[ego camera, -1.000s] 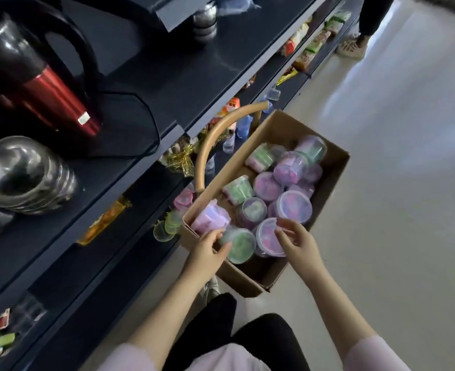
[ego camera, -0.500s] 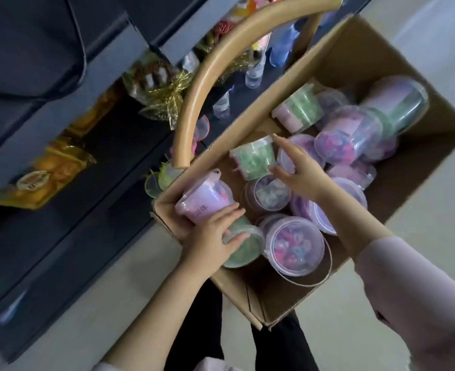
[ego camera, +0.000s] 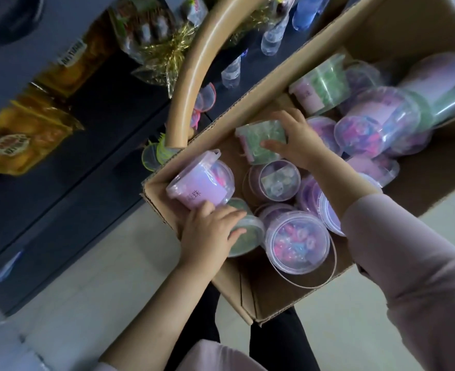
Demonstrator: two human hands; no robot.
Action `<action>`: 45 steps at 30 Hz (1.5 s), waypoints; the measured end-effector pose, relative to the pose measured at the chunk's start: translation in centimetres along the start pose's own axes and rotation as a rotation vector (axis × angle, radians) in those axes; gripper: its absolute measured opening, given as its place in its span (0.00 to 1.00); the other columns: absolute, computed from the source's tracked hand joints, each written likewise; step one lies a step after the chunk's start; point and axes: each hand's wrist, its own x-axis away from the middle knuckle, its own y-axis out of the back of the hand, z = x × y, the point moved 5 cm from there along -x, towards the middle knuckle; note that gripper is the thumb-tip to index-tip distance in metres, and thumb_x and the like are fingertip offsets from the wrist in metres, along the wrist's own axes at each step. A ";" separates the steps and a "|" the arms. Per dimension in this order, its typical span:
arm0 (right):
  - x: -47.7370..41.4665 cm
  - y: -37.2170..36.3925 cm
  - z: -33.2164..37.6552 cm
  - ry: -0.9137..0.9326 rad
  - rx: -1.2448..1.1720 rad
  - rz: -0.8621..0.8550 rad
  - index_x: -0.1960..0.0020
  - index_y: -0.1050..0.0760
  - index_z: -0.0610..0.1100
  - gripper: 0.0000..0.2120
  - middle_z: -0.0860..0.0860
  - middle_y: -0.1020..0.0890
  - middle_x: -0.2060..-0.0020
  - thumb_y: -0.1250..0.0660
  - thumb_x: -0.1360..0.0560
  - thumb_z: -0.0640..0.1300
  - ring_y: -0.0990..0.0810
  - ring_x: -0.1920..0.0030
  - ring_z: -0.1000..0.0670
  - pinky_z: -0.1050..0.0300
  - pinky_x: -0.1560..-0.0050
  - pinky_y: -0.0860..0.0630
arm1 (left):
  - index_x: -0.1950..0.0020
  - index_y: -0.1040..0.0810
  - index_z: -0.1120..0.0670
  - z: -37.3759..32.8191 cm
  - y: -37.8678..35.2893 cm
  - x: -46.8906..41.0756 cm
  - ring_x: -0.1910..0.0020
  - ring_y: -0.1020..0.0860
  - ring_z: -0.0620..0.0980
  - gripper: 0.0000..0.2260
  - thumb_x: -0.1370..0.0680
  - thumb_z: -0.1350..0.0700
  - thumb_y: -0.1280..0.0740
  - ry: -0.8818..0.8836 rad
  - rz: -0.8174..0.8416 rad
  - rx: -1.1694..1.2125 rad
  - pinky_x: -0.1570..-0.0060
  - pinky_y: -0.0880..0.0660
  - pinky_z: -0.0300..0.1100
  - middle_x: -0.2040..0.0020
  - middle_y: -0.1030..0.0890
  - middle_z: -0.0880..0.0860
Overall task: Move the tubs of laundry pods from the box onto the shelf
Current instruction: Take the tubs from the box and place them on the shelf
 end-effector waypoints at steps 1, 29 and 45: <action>-0.1 0.0 0.1 -0.002 0.030 -0.016 0.30 0.34 0.46 0.31 0.44 0.32 0.31 0.28 0.28 0.54 0.28 0.37 0.40 0.49 0.41 0.29 | 0.46 0.16 0.49 0.0 0.0 0.0 0.61 0.26 0.54 0.14 0.31 0.49 0.24 0.009 -0.013 0.007 0.58 0.25 0.50 0.50 0.16 0.45; 29.5 21.6 17.7 0.271 -0.912 -0.608 0.51 0.28 0.56 0.12 0.53 0.20 0.41 0.27 0.29 0.46 0.20 0.44 0.40 0.47 0.48 0.22 | 0.50 0.21 0.54 -6.8 22.8 14.8 0.55 0.16 0.45 0.05 0.23 0.54 0.32 0.615 -0.494 1.493 0.59 0.21 0.38 0.54 0.15 0.50; 42.3 13.9 41.8 0.845 -0.918 -0.104 0.50 0.28 0.53 0.12 0.55 0.19 0.45 0.29 0.30 0.50 0.18 0.48 0.51 0.60 0.53 0.20 | 0.38 0.23 0.59 -6.5 31.6 42.9 0.44 0.19 0.57 0.23 0.28 0.48 0.29 0.492 -0.959 1.829 0.51 0.20 0.55 0.42 0.18 0.59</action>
